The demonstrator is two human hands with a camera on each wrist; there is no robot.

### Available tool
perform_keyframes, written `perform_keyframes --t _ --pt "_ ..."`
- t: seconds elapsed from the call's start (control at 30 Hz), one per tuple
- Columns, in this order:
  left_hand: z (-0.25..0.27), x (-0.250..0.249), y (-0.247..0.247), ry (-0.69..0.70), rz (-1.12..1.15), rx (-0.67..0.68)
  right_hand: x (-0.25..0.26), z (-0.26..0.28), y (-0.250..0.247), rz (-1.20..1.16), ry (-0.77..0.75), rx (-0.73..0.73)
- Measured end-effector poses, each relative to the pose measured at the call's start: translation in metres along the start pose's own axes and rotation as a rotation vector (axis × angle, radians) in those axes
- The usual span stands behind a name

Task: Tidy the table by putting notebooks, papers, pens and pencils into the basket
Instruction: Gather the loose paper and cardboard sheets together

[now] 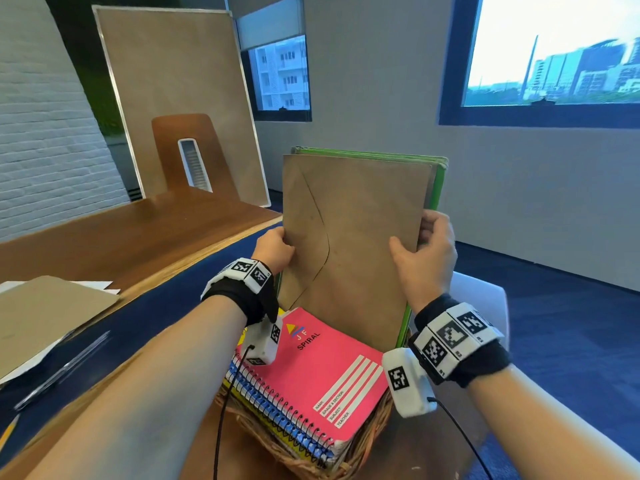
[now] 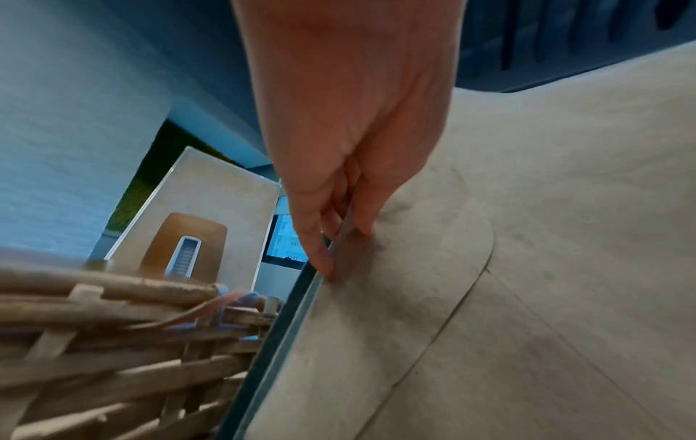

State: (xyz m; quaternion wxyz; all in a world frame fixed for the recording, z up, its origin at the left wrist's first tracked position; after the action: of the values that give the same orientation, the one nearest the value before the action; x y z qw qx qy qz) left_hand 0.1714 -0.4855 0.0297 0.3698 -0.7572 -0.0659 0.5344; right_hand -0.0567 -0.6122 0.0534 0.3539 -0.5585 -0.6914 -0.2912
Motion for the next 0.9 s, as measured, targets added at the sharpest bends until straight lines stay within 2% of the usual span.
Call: perform_keyframes --t 0.07,0.13,0.3,0.4,0.6,0.77,0.83,0.9 --pt "0.002 -0.004 -0.002 0.01 -0.072 -0.005 0.004 -0.003 -0.003 0.029 -0.066 -0.08" --pt "0.005 -0.009 -0.006 0.012 -0.115 -0.014 0.005 -0.008 -0.004 0.04 -0.064 -0.123" --pt "0.007 -0.02 -0.014 -0.002 -0.113 -0.132 -0.004 -0.016 0.0 -0.054 0.163 0.017" --pt "0.009 -0.024 -0.014 0.002 -0.078 -0.165 -0.011 -0.015 0.001 -0.093 0.24 0.03" --pt "0.011 -0.021 -0.016 -0.06 -0.017 -0.212 -0.022 -0.015 0.004 -0.02 0.213 0.024" --pt "0.011 -0.019 -0.015 -0.078 -0.026 -0.139 -0.014 -0.016 0.004 -0.008 0.248 0.01" --pt "0.013 -0.02 -0.016 -0.072 -0.063 -0.123 -0.006 -0.016 0.005 -0.035 0.211 -0.012" --pt "0.017 -0.02 -0.021 -0.068 -0.116 -0.119 0.009 -0.016 0.007 -0.057 0.111 -0.054"
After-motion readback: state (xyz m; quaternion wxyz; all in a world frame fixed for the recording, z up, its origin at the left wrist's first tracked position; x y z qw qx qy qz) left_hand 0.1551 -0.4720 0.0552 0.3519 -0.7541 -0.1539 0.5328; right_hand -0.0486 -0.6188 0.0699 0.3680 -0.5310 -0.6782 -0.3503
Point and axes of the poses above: each hand's wrist, its own z-axis away from the middle knuckle, its own y-axis out of the palm, x = y × z, the point moved 4 cm from there along -z, towards the middle knuckle, and after that the axes turned 3 degrees about -x, right-handed, at the moved point
